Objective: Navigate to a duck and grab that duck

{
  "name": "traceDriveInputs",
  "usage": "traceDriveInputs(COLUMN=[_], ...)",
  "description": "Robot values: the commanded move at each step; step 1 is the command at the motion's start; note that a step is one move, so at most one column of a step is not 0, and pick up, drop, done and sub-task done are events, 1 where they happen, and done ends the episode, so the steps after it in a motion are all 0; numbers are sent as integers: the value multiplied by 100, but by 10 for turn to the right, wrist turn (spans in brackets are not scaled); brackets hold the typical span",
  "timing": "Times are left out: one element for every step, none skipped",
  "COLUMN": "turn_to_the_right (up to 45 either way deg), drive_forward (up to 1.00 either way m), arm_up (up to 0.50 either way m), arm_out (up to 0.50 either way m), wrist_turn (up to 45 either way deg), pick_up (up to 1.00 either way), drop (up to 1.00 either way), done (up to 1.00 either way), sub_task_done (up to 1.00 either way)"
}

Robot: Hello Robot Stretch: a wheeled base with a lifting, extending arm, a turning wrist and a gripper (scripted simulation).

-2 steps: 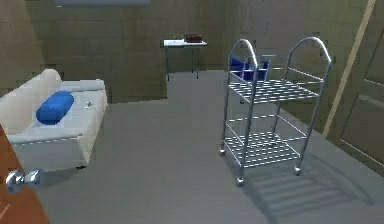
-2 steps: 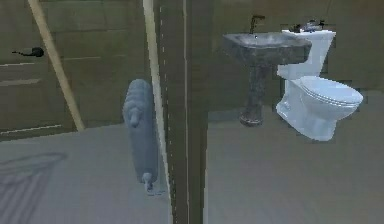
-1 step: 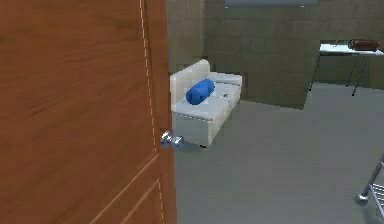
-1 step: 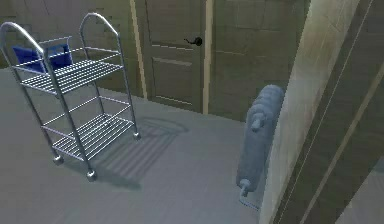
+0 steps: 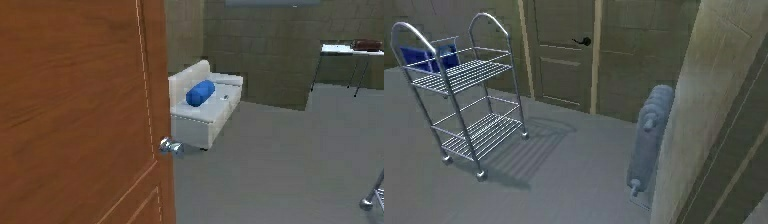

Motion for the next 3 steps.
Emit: traceDriveInputs(turn_to_the_right=[240,0,0], drive_forward=[0,70,100], arm_up=[0,0,0], arm_out=[0,0,0], wrist_turn=[0,0,0], pick_up=[0,0,0], drop=[0,0,0], done=[0,0,0], sub_task_done=[0,0,0])
